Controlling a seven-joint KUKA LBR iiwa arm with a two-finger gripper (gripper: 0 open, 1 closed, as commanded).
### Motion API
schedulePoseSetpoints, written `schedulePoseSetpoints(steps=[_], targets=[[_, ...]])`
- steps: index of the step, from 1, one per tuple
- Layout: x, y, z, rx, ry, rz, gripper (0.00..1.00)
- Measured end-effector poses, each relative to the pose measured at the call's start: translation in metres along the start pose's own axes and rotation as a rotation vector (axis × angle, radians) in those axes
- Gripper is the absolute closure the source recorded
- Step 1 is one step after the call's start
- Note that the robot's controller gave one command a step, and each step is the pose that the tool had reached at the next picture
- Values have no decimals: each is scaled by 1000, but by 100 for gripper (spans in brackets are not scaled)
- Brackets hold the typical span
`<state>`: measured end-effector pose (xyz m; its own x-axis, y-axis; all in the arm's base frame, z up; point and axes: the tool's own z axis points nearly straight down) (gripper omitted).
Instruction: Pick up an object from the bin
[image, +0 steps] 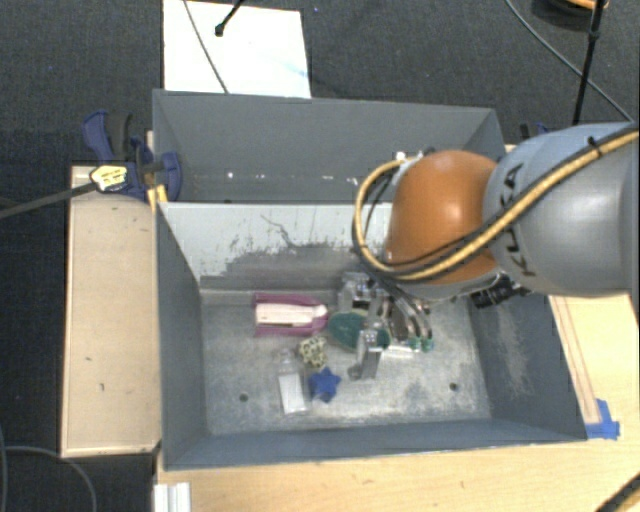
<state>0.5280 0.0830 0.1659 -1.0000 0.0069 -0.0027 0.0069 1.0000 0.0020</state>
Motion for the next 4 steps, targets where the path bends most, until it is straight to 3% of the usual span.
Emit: schedulePoseSetpoints(steps=[1,2,3,4], targets=[[12,-26,34,3,5,1,0],[-5,-15,87,-2,-10,359,0],[-6,-16,85,-2,-15,359,100],[-8,-13,-34,-1,-7,333,100]])
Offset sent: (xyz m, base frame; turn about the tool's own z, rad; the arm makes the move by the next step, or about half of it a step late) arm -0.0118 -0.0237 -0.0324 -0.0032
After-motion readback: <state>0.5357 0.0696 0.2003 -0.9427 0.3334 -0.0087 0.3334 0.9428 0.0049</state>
